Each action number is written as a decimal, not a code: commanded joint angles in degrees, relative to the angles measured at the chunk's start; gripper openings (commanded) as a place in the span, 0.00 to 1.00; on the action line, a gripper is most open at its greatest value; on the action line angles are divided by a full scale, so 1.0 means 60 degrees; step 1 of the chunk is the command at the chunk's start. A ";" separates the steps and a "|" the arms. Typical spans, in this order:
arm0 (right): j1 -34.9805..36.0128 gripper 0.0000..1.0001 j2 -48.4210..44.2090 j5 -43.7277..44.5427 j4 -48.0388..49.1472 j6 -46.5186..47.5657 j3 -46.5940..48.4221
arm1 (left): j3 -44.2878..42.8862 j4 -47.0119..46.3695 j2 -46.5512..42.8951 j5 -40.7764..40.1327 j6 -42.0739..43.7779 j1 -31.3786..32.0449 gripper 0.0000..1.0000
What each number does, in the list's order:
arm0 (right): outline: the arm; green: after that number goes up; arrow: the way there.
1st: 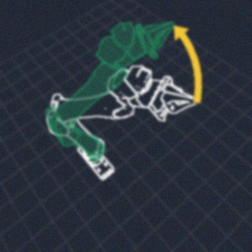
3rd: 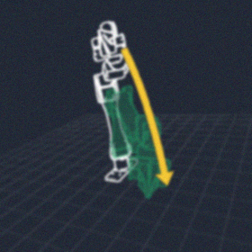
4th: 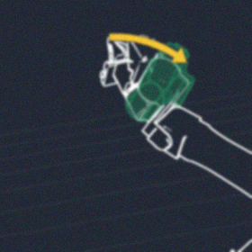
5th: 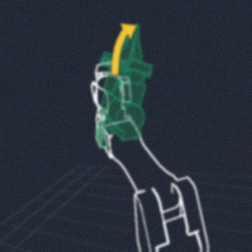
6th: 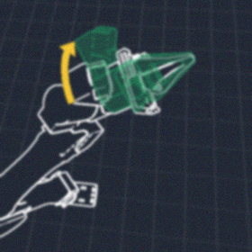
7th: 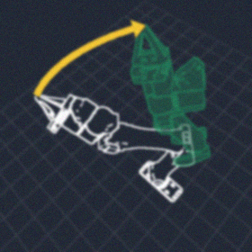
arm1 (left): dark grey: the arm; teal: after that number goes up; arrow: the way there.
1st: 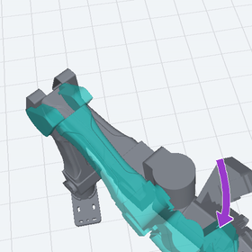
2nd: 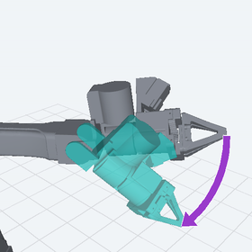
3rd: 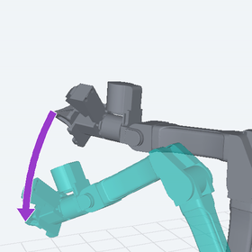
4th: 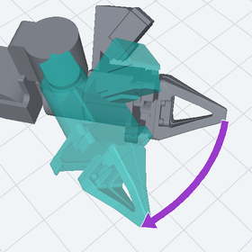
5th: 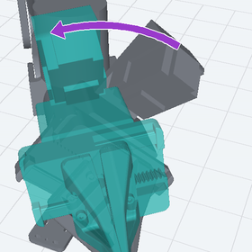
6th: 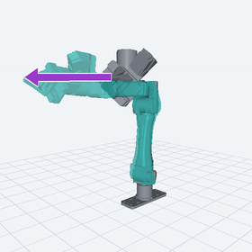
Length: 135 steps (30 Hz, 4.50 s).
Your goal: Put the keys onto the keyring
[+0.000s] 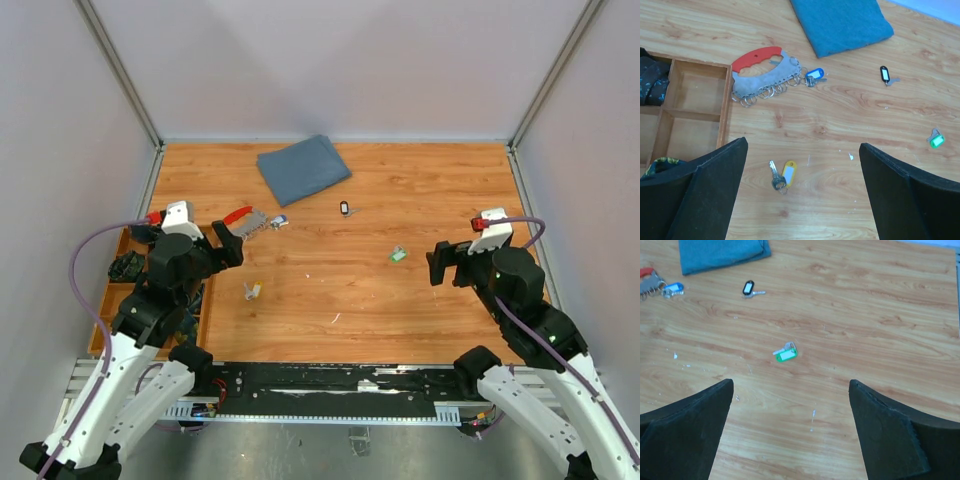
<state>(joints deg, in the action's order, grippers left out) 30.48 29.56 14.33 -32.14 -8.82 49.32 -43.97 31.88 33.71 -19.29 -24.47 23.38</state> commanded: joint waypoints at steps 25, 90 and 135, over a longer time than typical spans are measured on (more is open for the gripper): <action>0.0010 0.98 -0.0022 -0.0860 -0.1254 0.0132 -0.0594 | -0.2157 -0.1595 0.7058 0.1753 0.1845 -0.0131 1.00; 0.0016 0.98 -0.0083 -0.2124 -0.0960 0.0386 -0.0746 | -0.2244 -0.2887 1.1425 0.4728 0.1017 0.2865 1.00; -0.0097 0.61 0.5036 -0.4152 0.1735 -0.2135 -0.1400 | -0.1470 -0.3438 1.0281 0.0700 0.1557 0.4205 0.66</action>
<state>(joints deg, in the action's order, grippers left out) 30.46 58.74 -9.17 -26.22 -20.49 41.71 -49.50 13.89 92.77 -12.19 -18.35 48.56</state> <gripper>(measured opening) 0.606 0.670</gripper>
